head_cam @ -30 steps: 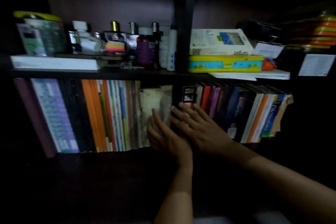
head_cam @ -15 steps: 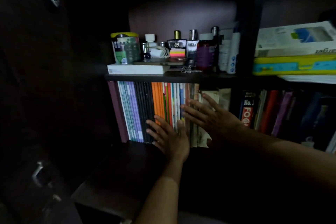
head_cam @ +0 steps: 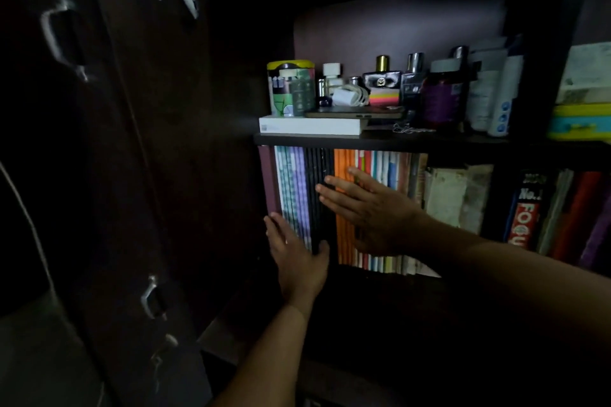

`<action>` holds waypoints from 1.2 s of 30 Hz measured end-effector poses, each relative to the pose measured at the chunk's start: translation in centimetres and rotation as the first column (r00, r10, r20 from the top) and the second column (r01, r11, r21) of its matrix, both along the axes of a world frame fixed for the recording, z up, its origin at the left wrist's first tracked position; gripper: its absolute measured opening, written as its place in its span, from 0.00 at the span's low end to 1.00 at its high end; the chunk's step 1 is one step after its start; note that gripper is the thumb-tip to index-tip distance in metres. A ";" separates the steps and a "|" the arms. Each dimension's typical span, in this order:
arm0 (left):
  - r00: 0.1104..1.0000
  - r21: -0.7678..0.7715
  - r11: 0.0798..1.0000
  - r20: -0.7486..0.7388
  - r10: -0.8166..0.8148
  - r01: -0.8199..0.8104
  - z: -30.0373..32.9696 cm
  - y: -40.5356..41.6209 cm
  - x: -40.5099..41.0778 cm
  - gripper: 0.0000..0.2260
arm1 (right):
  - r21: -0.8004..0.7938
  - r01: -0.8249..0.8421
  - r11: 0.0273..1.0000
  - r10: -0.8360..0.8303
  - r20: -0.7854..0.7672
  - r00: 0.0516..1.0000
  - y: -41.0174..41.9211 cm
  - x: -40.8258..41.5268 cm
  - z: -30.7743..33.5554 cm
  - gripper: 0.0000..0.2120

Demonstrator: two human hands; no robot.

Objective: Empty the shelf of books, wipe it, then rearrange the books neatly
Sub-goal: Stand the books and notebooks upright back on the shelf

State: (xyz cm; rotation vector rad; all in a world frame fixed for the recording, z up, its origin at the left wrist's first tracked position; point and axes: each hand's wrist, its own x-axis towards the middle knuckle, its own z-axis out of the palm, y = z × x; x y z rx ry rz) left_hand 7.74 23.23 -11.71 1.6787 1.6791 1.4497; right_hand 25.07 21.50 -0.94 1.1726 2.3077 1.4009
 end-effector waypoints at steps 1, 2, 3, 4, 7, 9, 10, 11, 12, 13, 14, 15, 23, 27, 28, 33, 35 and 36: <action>0.999 -0.026 0.999 -0.017 -0.033 0.032 -0.2 0.1 0.3 0.49 | 0.013 0.017 1.000 -0.017 0.017 1.000 0.3 0.2 -0.2 0.47; 0.998 -0.053 0.998 -0.033 -0.044 0.042 -0.3 0.2 0.6 0.50 | 0.023 0.029 0.999 -0.030 0.032 0.999 0.5 0.3 -0.5 0.49; 0.997 -0.077 0.996 -0.067 -0.047 0.041 -0.3 0.2 0.9 0.51 | 0.038 0.046 0.998 -0.048 0.046 0.998 0.5 0.5 -0.7 0.50; 0.992 -0.100 0.994 -0.111 -0.058 0.047 -0.2 0.3 1.0 0.51 | 0.048 0.068 0.997 -0.071 0.060 0.996 0.5 0.6 -0.8 0.51; 0.983 -0.135 0.987 -0.150 -0.108 0.088 0.0 0.2 0.6 0.48 | 0.048 0.103 0.994 -0.107 0.076 0.991 -0.1 0.2 -0.6 0.52; 0.987 -0.124 0.987 -0.118 -0.113 0.098 0.2 -0.3 0.4 0.46 | 0.001 0.058 0.998 -0.058 -0.045 0.997 -1.5 -0.7 -0.5 0.47; 0.988 -0.100 0.992 -0.132 -0.086 0.073 0.4 -0.8 0.5 0.45 | -0.003 0.018 1.000 -0.019 -0.162 0.987 -2.8 -0.6 -0.9 0.44; 0.982 -0.050 0.998 -0.185 -0.048 0.039 0.4 -1.3 0.5 0.44 | 0.017 -0.010 1.000 0.014 -0.274 0.962 -4.0 -0.3 -1.5 0.42; 0.964 0.045 0.998 -0.263 -0.028 0.041 0.6 -2.3 1.1 0.44 | 0.043 0.003 0.999 0.014 -0.377 0.926 -5.7 1.0 -2.3 0.40; 0.939 0.165 0.982 -0.342 -0.034 0.096 0.6 -3.1 1.9 0.44 | 0.073 0.041 0.996 -0.002 -0.469 0.883 -7.4 2.6 -3.2 0.41; 0.910 0.270 0.939 -0.405 -0.089 0.212 0.7 -3.9 3.2 0.43 | 0.092 0.112 0.989 -0.042 -0.559 0.828 -9.2 4.9 -4.2 0.42; 0.872 0.333 0.871 -0.452 -0.188 0.360 0.9 -5.0 5.5 0.43 | 0.094 0.211 0.973 -0.101 -0.645 0.757 -11.5 8.0 -4.9 0.45; 0.450 0.235 0.450 -0.765 -0.460 0.861 3.0 -14.5 28.5 0.40 | -0.267 0.675 0.688 -0.344 -0.939 -0.020 -22.9 25.6 -9.7 0.53; 0.415 0.149 0.573 -0.833 -0.367 0.806 -0.7 -13.9 33.2 0.38 | -0.411 0.678 0.609 -0.335 -0.909 -0.250 -23.4 29.8 -10.2 0.53; 0.417 0.150 0.587 -0.839 -0.351 0.796 -1.4 -13.4 33.4 0.37 | -0.412 0.668 0.619 -0.327 -0.909 -0.258 -23.0 30.3 -10.3 0.54; 0.338 0.062 0.599 -0.869 -0.361 0.799 -0.9 -13.5 33.1 0.37 | -0.462 0.542 0.702 -0.329 -0.886 -0.327 -22.0 32.0 -10.8 0.55; 0.329 0.044 0.589 -0.862 -0.385 0.807 -0.8 -13.6 33.0 0.37 | -0.372 0.503 0.780 -0.192 -0.907 -0.374 -22.6 31.6 -10.4 0.51; 0.333 0.050 0.575 -0.855 -0.398 0.816 -0.9 -13.4 32.9 0.37 | -0.270 0.512 0.816 -0.037 -0.907 -0.419 -22.9 31.4 -10.2 0.47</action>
